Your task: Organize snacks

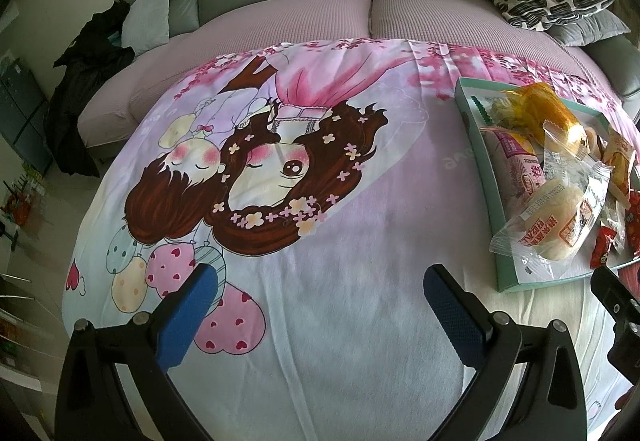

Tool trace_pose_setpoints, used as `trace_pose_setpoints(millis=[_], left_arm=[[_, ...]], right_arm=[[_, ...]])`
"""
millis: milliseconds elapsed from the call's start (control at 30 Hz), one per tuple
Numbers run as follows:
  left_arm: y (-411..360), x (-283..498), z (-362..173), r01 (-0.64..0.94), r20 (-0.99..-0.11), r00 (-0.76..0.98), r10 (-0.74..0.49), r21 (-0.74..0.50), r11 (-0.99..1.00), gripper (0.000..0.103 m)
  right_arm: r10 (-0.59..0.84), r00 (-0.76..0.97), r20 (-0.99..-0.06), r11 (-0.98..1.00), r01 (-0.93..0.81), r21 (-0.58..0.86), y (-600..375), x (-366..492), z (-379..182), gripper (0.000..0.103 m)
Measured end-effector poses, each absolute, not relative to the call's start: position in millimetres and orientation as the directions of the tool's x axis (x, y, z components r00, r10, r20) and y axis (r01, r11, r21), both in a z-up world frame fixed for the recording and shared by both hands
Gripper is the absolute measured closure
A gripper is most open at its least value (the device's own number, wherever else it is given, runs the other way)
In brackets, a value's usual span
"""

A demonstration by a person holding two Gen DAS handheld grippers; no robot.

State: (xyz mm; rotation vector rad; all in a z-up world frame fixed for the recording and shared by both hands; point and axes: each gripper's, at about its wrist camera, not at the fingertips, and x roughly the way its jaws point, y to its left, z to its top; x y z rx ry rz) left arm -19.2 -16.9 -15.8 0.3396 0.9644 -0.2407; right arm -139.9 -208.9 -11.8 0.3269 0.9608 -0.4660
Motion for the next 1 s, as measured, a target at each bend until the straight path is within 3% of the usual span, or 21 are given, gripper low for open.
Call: trace_pose_setpoints(millis=[1000], left_arm=[[-15.8,-18.8,-17.1,0.335,-0.837,0.545,-0.045,0.169,0.927,0.001]], right_arm=[[-0.230,0.482,-0.845,0.856,0.513,0.060,-208.3,-138.6,-14.2,0.000]])
